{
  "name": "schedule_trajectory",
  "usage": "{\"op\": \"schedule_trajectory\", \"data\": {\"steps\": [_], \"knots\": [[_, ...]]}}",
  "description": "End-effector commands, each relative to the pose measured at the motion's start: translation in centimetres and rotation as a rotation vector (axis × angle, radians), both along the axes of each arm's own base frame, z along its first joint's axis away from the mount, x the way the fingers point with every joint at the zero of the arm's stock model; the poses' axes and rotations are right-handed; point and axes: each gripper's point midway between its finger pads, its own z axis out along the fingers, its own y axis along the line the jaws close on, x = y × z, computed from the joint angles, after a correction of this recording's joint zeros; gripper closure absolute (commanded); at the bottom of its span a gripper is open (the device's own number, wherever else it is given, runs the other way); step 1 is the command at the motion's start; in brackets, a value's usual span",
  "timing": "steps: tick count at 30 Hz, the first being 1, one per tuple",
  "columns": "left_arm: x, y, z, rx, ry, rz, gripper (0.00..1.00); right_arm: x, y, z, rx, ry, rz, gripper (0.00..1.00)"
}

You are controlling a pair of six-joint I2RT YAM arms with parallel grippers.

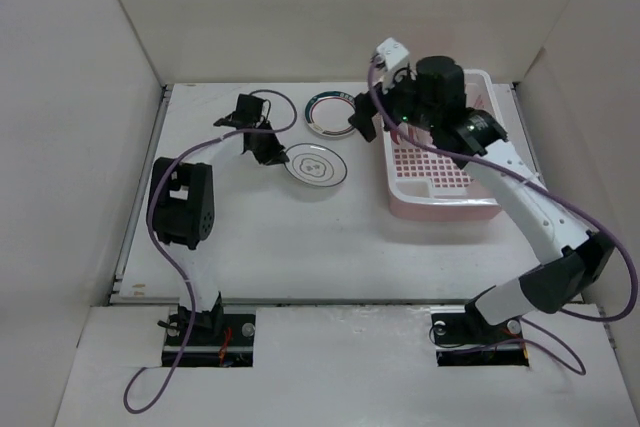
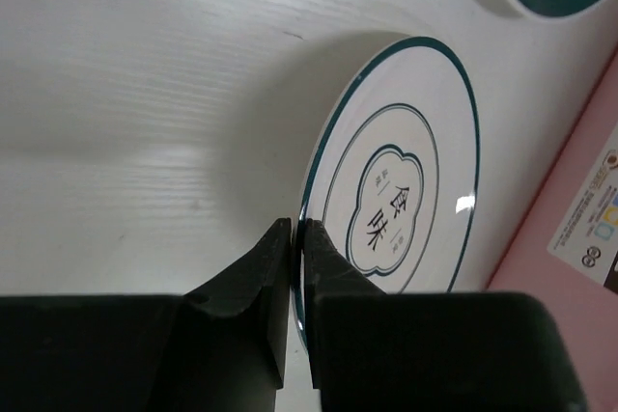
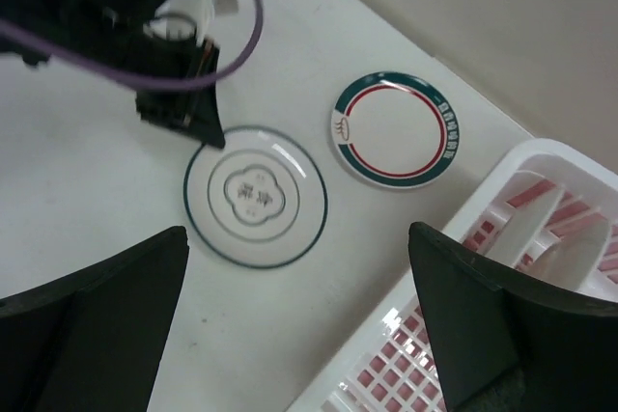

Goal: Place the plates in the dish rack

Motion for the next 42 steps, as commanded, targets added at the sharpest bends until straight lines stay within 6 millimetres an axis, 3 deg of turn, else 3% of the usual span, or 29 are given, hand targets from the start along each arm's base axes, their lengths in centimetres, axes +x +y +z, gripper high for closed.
{"op": "schedule_trajectory", "data": {"steps": [1, 3, 4, 6, 7, 8, 9, 11, 16, 24, 28, 33, 37, 38, 39, 42], "knots": [[-3.1, 5.9, 1.9, 0.295, 0.133, 0.093, 1.00, 0.2, 0.4, -0.4, -0.192, -0.102, -0.075, 0.00], [-2.7, 5.9, 4.1, 0.292, 0.122, 0.124, 1.00, -0.1, 2.3, -2.3, -0.273, -0.123, -0.011, 0.00], [-3.2, 6.0, 5.0, 0.290, 0.130, 0.132, 1.00, -1.4, 4.2, -2.5, -0.284, -0.143, 0.054, 0.00], [-3.6, 5.2, 6.0, 0.236, 0.133, 0.143, 1.00, -2.1, 6.3, -4.3, -0.346, -0.163, 0.141, 0.03], [-3.9, 5.0, 6.5, 0.198, 0.143, 0.143, 1.00, -3.4, 8.0, -5.3, -0.360, -0.165, 0.224, 0.08], [-4.3, 4.6, 7.3, 0.170, 0.141, 0.142, 1.00, -3.8, 8.5, -5.3, -0.372, -0.181, 0.247, 0.09], [-4.4, 4.0, 7.9, 0.136, 0.141, 0.135, 1.00, -3.9, 9.2, -6.8, -0.401, -0.182, 0.273, 0.09], [-5.1, 2.7, 9.3, 0.026, 0.143, 0.124, 1.00, -4.7, 10.5, -7.9, -0.416, -0.196, 0.314, 0.09], [-6.7, 1.3, 10.9, -0.117, 0.185, 0.117, 1.00, -5.6, 12.2, -9.5, -0.428, -0.191, 0.390, 0.09], [-6.4, 1.3, 16.2, -0.225, 0.105, 0.143, 1.00, -5.8, 13.6, -12.6, -0.463, -0.143, 0.431, 0.13], [-6.5, 1.3, 17.2, -0.229, 0.090, 0.141, 1.00, -5.2, 14.4, -13.9, -0.462, -0.112, 0.427, 0.19], [-6.7, 1.1, 18.1, -0.269, 0.085, 0.140, 1.00, -4.5, 15.5, -13.5, -0.441, -0.112, 0.427, 0.26], [-6.7, 0.9, 18.7, -0.286, 0.068, 0.137, 1.00, -3.3, 15.3, -13.8, -0.455, -0.113, 0.359, 0.49], [-6.7, 0.9, 18.7, -0.286, 0.068, 0.137, 1.00, -3.2, 15.4, -14.2, -0.461, -0.106, 0.360, 0.71], [-6.7, 0.9, 18.7, -0.286, 0.068, 0.137, 1.00, -3.1, 15.3, -14.2, -0.465, -0.107, 0.352, 0.81], [-6.1, 1.7, 18.8, -0.285, 0.051, 0.150, 1.00, -3.0, 15.2, -13.6, -0.442, -0.107, 0.327, 0.97]]}}
